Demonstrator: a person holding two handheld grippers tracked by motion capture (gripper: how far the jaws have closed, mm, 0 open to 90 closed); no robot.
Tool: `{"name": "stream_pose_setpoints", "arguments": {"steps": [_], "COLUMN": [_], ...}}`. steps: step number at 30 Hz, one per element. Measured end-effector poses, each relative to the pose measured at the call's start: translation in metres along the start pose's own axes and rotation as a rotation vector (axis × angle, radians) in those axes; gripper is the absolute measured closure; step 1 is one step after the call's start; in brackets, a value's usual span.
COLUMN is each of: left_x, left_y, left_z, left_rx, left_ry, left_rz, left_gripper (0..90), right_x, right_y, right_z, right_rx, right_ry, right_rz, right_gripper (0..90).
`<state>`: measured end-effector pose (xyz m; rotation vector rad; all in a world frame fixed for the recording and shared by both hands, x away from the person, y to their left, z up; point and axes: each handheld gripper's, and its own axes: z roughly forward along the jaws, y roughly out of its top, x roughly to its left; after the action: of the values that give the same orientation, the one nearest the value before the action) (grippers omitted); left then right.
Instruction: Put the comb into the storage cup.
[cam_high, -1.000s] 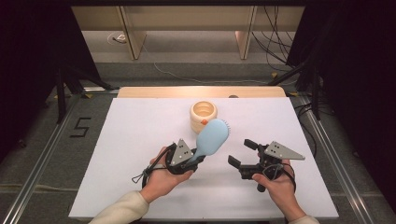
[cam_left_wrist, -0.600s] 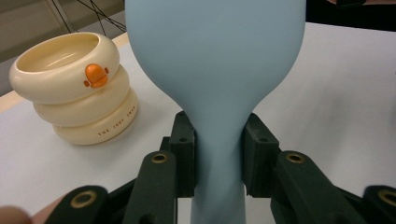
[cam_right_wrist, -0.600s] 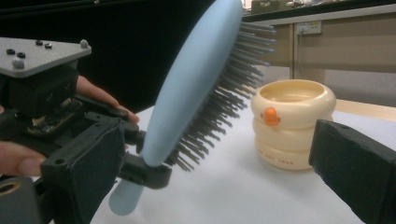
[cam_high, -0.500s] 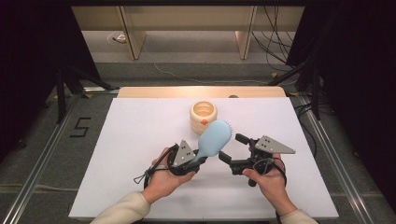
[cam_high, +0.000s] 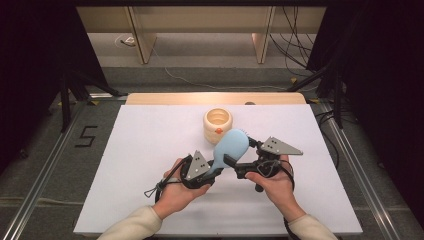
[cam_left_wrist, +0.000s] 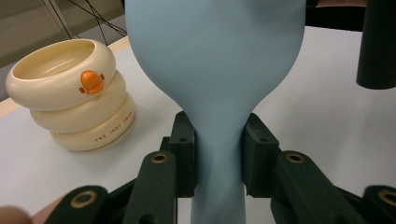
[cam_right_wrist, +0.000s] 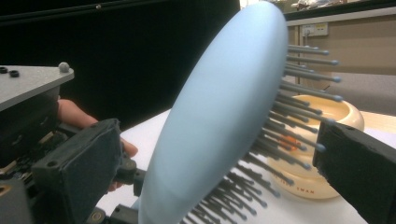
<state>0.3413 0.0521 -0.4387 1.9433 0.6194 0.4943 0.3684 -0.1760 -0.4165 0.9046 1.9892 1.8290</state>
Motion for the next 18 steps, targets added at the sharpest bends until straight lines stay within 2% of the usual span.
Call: {"name": "stream_pose_setpoints", "arguments": {"steps": [18], "left_x": [-0.001], "left_y": [-0.001], "left_z": [0.001], "left_rx": [-0.009], "left_ry": [0.014], "left_rz": [-0.007], "left_gripper": [69.3], "right_x": [-0.001], "right_y": [0.001], "right_z": [0.012], "right_rx": [0.011], "right_ry": [0.015], "right_rz": [0.029], "right_gripper": [1.4]}}
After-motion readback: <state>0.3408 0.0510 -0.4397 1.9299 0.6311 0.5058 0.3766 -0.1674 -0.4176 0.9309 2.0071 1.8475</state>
